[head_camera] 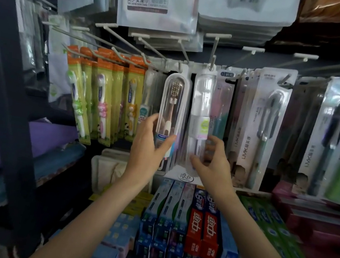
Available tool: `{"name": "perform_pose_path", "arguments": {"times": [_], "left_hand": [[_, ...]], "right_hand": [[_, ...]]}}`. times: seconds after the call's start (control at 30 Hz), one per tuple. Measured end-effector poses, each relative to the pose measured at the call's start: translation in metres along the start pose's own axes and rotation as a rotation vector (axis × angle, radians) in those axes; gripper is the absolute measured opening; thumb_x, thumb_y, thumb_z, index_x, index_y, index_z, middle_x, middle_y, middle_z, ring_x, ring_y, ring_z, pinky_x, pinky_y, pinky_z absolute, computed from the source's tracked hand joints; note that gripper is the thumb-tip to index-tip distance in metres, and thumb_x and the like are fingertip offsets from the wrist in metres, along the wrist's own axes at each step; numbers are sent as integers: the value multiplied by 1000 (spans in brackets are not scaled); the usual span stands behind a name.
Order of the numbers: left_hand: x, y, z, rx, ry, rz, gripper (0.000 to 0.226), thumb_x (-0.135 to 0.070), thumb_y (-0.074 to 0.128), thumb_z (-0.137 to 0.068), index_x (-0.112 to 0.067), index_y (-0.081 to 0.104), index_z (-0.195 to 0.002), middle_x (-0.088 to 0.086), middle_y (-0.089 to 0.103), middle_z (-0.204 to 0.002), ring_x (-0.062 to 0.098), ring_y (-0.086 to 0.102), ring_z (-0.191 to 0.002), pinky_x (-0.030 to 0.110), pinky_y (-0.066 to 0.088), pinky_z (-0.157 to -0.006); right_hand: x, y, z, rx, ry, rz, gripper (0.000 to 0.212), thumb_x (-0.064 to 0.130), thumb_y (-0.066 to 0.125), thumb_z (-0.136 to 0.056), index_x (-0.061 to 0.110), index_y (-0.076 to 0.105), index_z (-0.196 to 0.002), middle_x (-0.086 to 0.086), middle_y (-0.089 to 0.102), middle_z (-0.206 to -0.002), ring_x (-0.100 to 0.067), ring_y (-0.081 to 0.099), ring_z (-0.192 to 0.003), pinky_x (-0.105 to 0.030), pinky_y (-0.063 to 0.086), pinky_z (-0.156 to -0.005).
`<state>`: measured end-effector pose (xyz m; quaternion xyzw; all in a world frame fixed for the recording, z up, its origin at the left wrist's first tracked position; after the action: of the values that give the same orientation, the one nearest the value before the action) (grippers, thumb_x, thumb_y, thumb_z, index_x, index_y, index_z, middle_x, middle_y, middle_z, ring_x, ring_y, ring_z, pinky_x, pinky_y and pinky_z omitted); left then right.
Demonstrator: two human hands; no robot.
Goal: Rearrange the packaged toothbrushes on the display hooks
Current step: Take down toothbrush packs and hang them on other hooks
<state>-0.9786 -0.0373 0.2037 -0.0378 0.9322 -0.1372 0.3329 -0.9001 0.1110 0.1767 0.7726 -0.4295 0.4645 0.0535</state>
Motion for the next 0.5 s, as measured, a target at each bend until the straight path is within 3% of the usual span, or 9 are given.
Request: {"name": "perform_pose_path", "arguments": {"times": [0.07,0.13,0.27,0.4,0.5], "left_hand": [[5,-2,0,-4,-15,16,58,-32,59,-87,-13,36,-137,5,49,-132,19,46,-121,39,39,-102],[6,-2,1,-9,-15,17,57,-32,57,-88,-12,36,-137,6,50,-132,21,48,-120,39,40,-101],[2,-1,3,2,6,-16,57,-28,54,-91,-13,31,-140,3,44,-137,13,42,-123,12,30,-94],[4,-3,1,3,21,-3,58,-29,52,-91,-13,29,-142,6,44,-139,18,43,-125,32,38,-103],[4,-4,6,-16,12,-23,58,-29,52,-91,-11,30,-141,6,41,-138,19,42,-125,31,36,-104]], "right_hand": [[1,-10,6,-10,-6,-22,57,11,61,-85,18,33,-134,11,50,-101,2,51,-85,-16,44,-72],[1,-22,9,-34,-14,-2,60,12,63,-83,17,33,-134,3,52,-103,-8,53,-85,-25,45,-74],[-2,-42,9,-85,-50,156,55,14,63,-84,13,35,-132,-3,53,-112,-15,53,-94,-22,40,-74],[-8,-40,14,-63,-83,235,46,20,61,-87,12,40,-127,-6,54,-116,-17,52,-103,-23,40,-80],[-14,-26,20,37,-64,266,49,30,58,-88,12,39,-130,-6,50,-123,-18,50,-109,-32,45,-90]]}}
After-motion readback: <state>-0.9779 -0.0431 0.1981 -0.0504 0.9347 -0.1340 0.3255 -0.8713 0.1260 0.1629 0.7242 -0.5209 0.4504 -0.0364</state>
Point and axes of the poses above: each hand's wrist, its own z-axis away from the middle knuckle, its own y-axis out of the palm, x = y × z, the point moved 10 cm from there along -z, towards the middle knuckle
